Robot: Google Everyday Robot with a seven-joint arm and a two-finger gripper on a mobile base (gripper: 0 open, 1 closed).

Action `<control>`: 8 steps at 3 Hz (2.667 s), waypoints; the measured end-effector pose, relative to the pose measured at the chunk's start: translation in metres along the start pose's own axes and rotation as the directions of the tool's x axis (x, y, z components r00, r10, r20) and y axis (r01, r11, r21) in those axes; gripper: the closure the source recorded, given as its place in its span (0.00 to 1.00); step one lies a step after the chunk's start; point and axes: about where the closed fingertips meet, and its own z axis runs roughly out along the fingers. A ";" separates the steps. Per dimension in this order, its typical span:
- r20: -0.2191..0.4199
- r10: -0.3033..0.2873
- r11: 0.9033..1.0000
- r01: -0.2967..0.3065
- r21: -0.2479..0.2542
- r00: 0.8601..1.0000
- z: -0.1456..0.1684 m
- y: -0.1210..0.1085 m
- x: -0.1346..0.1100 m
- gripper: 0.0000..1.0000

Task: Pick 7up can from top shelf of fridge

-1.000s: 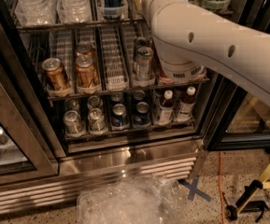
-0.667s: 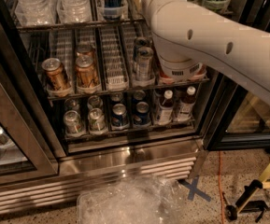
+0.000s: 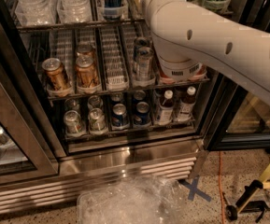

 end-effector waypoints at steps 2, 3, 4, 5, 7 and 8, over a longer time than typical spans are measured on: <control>0.024 -0.003 1.000 0.003 -0.005 1.000 -0.003 0.001 -0.012 1.00; 0.077 -0.007 0.999 0.009 -0.033 0.997 -0.015 0.004 -0.039 1.00; 0.136 -0.011 0.995 0.024 -0.095 0.991 -0.035 0.015 -0.067 1.00; 0.158 -0.002 0.979 0.035 -0.202 0.987 -0.060 0.034 -0.080 1.00; 0.097 0.066 0.902 -0.018 -0.431 0.993 -0.093 0.069 -0.095 1.00; 0.051 0.022 0.871 0.006 -0.492 0.998 -0.110 0.064 -0.080 1.00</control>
Offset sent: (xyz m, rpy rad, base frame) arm -0.0067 0.0024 0.0180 -0.0048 -0.0429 0.0133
